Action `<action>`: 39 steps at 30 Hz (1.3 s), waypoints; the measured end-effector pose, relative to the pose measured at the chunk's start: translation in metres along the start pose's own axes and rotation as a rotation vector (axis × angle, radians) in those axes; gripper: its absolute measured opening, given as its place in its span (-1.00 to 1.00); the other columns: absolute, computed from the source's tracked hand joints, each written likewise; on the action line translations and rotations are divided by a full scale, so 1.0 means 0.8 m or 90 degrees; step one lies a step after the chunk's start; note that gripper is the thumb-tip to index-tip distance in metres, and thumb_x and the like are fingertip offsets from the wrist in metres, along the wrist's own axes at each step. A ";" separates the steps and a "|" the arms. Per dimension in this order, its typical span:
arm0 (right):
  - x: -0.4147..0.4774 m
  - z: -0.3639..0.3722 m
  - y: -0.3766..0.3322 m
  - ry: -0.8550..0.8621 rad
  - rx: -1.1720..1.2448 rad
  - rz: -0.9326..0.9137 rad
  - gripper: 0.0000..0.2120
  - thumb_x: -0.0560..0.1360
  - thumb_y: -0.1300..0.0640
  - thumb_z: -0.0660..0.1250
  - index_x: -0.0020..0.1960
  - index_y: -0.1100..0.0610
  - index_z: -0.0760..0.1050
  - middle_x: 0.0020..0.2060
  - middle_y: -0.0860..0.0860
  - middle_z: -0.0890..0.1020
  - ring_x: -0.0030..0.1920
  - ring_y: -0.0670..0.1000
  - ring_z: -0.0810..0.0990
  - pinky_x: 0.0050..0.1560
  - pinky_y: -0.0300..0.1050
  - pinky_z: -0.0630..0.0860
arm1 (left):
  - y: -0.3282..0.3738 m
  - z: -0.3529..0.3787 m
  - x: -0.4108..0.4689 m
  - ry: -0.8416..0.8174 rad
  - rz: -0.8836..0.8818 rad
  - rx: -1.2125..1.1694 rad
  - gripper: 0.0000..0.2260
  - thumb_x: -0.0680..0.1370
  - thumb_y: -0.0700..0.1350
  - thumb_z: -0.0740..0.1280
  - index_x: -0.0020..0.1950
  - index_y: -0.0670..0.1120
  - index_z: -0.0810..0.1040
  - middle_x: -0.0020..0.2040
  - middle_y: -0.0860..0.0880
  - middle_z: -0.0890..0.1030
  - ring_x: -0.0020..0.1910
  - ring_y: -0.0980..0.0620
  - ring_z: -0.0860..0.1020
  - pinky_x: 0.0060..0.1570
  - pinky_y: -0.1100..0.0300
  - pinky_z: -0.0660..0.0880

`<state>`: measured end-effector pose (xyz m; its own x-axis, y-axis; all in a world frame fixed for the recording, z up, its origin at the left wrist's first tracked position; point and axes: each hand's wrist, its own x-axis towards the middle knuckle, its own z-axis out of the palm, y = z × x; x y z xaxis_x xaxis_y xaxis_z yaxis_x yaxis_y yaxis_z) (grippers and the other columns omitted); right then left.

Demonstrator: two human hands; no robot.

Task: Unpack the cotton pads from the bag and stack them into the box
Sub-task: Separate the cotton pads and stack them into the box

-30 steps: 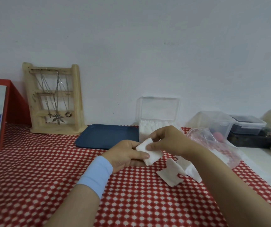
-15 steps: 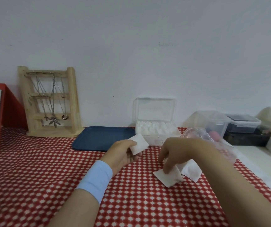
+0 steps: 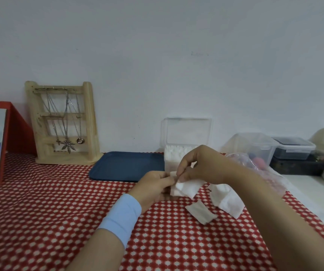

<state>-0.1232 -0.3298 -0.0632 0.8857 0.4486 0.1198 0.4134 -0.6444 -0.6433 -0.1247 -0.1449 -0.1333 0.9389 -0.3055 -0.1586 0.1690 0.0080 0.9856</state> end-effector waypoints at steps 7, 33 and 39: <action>0.004 0.012 -0.005 0.002 -0.038 -0.050 -0.72 0.39 0.16 0.60 0.05 -0.08 0.70 -0.25 -0.37 0.66 -0.18 -0.33 0.61 -0.06 -0.37 0.49 | 0.000 -0.002 -0.003 -0.007 -0.005 0.015 -0.83 0.61 -0.19 0.40 0.15 -0.22 0.67 0.04 -0.18 0.74 0.01 -0.08 0.73 -0.10 0.16 0.67; -0.003 0.005 0.013 -0.003 0.050 0.089 -0.77 0.44 -0.13 0.52 -0.01 -0.01 0.71 -0.16 -0.16 0.73 -0.20 -0.24 0.67 -0.24 -0.39 0.49 | 0.001 -0.014 -0.006 -0.108 0.002 -0.001 -0.61 0.53 -0.37 0.43 0.34 -0.21 0.55 0.17 -0.16 0.71 0.18 -0.10 0.68 0.24 0.02 0.59; 0.006 0.011 0.022 0.032 -0.002 0.082 -0.86 0.44 -0.04 0.55 -0.08 0.01 0.71 -0.21 -0.14 0.72 -0.22 -0.19 0.66 -0.22 -0.35 0.55 | -0.003 -0.008 -0.002 -0.090 -0.004 0.150 -0.59 0.47 -0.33 0.51 0.31 -0.18 0.59 0.13 -0.08 0.73 0.16 -0.03 0.69 0.29 0.01 0.57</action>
<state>-0.1135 -0.3332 -0.0806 0.9409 0.3305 0.0737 0.2958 -0.6965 -0.6537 -0.1245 -0.1387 -0.1362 0.8843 -0.4345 -0.1713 0.0851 -0.2107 0.9738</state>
